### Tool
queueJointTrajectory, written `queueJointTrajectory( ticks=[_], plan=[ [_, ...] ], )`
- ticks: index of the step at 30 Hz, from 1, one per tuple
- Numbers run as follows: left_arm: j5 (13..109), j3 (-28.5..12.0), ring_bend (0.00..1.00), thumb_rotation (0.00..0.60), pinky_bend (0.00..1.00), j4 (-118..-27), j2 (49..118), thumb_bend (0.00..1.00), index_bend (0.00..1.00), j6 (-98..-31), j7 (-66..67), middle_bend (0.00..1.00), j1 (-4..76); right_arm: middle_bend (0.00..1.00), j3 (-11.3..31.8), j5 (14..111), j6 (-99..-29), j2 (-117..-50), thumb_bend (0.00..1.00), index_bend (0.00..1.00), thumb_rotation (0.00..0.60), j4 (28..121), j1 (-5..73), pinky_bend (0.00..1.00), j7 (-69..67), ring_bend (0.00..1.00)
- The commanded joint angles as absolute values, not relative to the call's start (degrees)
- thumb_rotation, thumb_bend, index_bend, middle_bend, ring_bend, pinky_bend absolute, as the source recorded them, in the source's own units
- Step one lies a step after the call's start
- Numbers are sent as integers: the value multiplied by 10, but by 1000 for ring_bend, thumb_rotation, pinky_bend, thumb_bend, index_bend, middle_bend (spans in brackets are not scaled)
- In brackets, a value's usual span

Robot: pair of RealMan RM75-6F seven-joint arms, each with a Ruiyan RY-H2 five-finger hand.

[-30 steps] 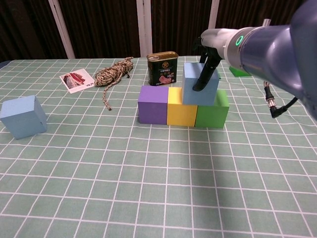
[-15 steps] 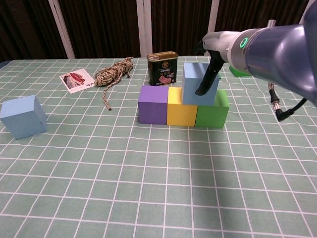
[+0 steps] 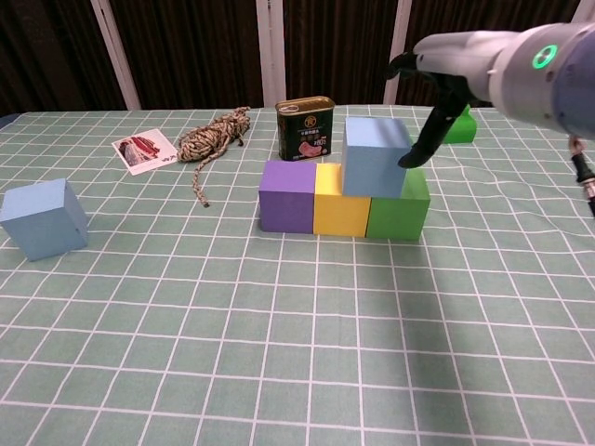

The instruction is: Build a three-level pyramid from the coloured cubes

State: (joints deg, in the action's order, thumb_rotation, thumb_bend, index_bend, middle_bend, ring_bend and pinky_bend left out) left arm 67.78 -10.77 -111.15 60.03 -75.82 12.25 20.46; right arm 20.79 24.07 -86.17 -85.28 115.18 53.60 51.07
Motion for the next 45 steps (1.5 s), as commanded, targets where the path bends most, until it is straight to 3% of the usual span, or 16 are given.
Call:
queueJointTrajectory(
  ticks=[1,11,20,33,38,45],
  plan=[
    [678,-107,0,600,49,-1111,600,81,0,-757,120,0,204,0,154,313,-885,-789,226,0,600,1200,474,0,464,0],
    [688,-103,0,600,49,-1110,609,81,0,-761,130,0,205,0,29,512,-904,-673,226,0,600,1216,333,0,325,0],
    [682,-98,0,600,49,-1106,625,81,0,-760,164,0,210,0,-45,659,-929,-636,226,0,600,1161,238,0,228,0],
    [585,-107,0,600,49,-1119,636,81,0,-727,260,4,242,0,-21,698,-901,-608,226,0,600,1135,206,0,166,0],
    [549,-101,4,600,54,-1122,651,81,0,-729,323,90,259,0,-14,710,-891,-600,226,0,600,1142,197,0,148,0],
    [460,-111,17,600,78,-1091,726,86,0,-773,410,200,282,0,-3,728,-878,-588,226,0,600,1151,185,0,124,0]
  ],
)
